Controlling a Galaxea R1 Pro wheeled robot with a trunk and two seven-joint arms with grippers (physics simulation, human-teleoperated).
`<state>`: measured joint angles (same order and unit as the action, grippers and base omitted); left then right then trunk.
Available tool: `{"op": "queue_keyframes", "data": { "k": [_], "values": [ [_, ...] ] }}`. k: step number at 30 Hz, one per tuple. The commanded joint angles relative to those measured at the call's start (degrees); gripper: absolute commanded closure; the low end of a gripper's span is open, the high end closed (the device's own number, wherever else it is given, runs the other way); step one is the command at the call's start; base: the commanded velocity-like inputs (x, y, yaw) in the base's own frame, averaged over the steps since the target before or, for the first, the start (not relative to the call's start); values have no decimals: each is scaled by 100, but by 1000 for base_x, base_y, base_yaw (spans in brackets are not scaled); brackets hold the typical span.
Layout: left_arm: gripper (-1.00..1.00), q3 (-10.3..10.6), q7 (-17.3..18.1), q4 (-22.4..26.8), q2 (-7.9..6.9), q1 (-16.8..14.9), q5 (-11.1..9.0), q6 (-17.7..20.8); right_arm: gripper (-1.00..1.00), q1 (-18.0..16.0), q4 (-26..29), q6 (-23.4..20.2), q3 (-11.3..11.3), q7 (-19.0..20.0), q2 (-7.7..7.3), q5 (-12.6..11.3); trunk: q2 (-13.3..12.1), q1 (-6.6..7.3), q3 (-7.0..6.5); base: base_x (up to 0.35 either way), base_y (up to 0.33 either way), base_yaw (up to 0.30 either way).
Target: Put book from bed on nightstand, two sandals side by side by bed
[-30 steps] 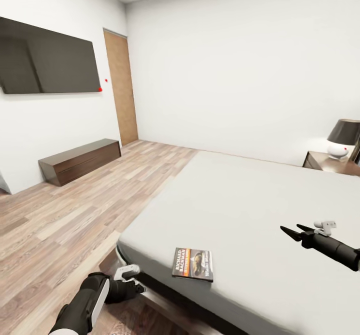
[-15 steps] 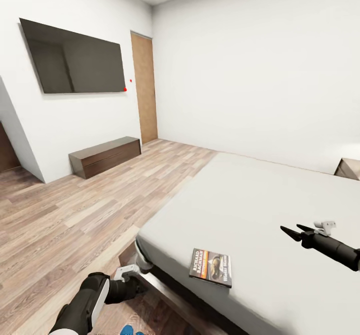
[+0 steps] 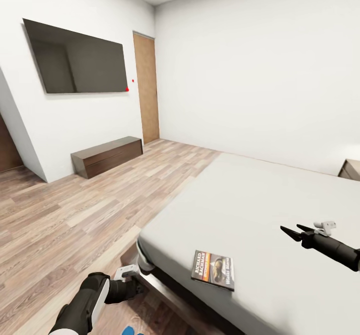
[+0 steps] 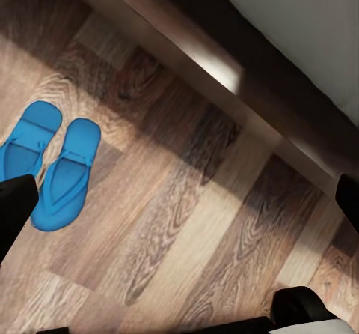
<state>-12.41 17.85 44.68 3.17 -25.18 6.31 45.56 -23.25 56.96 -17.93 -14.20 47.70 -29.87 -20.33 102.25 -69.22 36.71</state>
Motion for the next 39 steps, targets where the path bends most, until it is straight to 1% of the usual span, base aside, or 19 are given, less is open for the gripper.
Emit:
{"op": "queue_keyframes", "data": {
  "k": [1, 4, 13, 20, 27, 33, 39],
  "values": [
    [-100, -33, 52, 10, 8, -4, 61, 23, -100, -4, -1, -52, -4, 14, -1, -47, 3, -2, 6, 242, 0, 1],
    [-100, -33, 52, 7, 8, -4, 63, 23, -100, -4, -1, -52, -4, 13, -1, -47, 3, -2, 6, 211, 0, 1],
    [-100, -36, 52, 9, 8, -4, 63, 23, -100, -4, -1, -52, 4, 12, -1, -45, 3, -2, 6, 66, 8, 0],
    [-100, -40, 52, 6, 8, -4, 62, 23, -100, -4, -1, -52, 4, 12, -1, -44, 3, -2, 6, 161, 125, 0],
    [-100, -42, 52, 6, 8, -4, 58, 23, -100, -4, -1, -52, 3, 13, -1, -42, 3, -2, 6, 25, 33, 0],
    [-100, -42, 52, 6, 8, -4, 55, 23, -100, -4, -1, -52, 2, 12, -1, -44, 3, -2, 6, 2, 144, 0],
    [-100, -42, 52, 6, 7, -4, 55, 23, -100, -4, -1, -52, 3, 11, -1, -47, 3, -2, 6, 0, 54, 0]
  ]
}}
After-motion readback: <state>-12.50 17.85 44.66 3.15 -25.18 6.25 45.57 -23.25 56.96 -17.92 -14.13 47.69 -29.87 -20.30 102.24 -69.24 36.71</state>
